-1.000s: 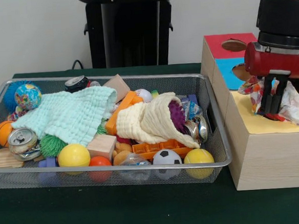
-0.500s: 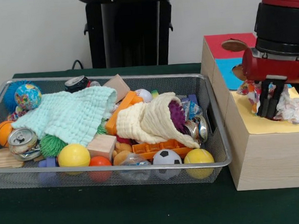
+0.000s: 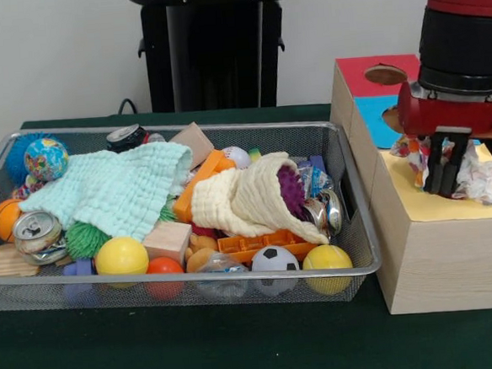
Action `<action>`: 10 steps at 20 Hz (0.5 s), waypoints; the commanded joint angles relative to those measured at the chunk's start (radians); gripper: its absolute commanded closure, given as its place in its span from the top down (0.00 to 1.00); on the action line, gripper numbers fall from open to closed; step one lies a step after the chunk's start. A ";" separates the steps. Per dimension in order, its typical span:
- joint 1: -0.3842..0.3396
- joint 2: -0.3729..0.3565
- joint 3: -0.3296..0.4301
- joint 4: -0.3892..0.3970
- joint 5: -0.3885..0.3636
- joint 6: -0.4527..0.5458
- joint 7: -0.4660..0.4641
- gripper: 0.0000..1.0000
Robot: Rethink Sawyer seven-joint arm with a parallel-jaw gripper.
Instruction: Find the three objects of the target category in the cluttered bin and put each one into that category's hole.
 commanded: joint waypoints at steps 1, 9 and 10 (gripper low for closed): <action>-0.057 0.121 0.280 0.179 0.103 0.068 0.218 0.00; -0.044 0.115 0.314 0.228 0.191 -0.001 0.258 0.00; -0.043 0.115 0.316 0.231 0.200 -0.003 0.257 0.00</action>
